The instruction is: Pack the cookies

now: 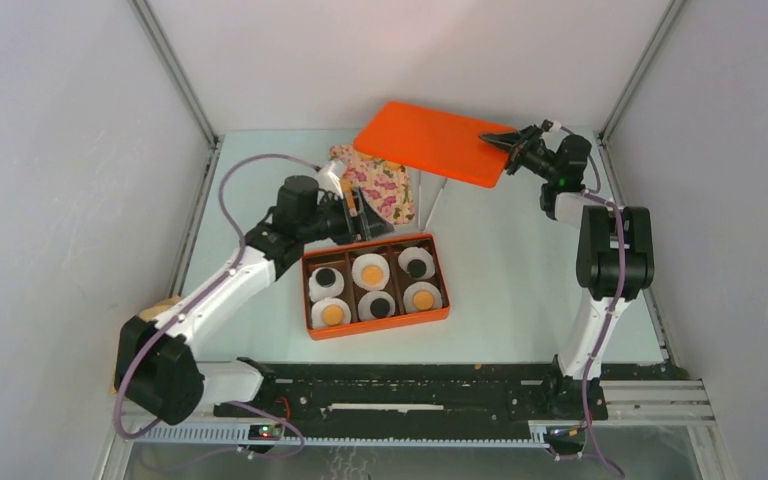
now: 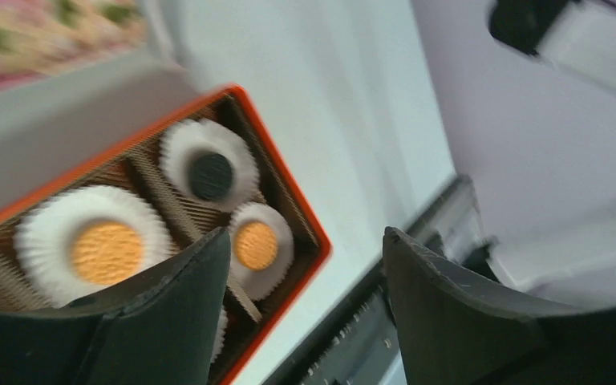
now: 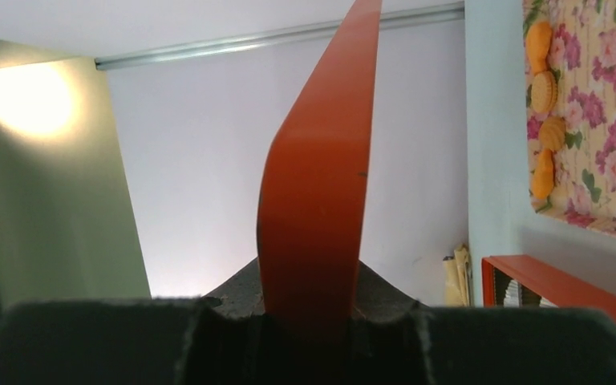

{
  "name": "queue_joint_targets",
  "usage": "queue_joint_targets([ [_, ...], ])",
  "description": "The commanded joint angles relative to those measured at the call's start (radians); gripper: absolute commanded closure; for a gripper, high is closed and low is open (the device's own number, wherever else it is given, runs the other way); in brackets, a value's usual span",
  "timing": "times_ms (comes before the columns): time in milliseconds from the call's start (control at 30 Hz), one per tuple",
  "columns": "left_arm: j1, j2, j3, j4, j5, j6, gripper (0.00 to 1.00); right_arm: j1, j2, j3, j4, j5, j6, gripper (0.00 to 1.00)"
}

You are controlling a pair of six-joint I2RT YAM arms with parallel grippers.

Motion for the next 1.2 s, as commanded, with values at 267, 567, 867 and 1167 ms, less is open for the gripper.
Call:
queue_joint_targets([
  [267,0.008,-0.167,0.308,-0.611,-1.083,0.029,0.95,0.149,-0.232,0.005,-0.782,-0.307,-0.792,1.0],
  [567,0.004,-0.202,0.137,-0.578,-1.046,-0.017,1.0,0.354,-0.27,-0.002,-1.194,-0.276,-1.226,1.0],
  [867,-0.002,-0.273,0.031,-0.514,-0.993,-0.019,1.0,0.411,-0.343,-0.023,-1.143,-0.179,-1.205,1.0],
  [1167,-0.006,-0.323,0.018,-0.492,-0.979,-0.002,1.0,0.375,-0.481,0.004,-1.11,-0.193,-1.051,1.0],
])
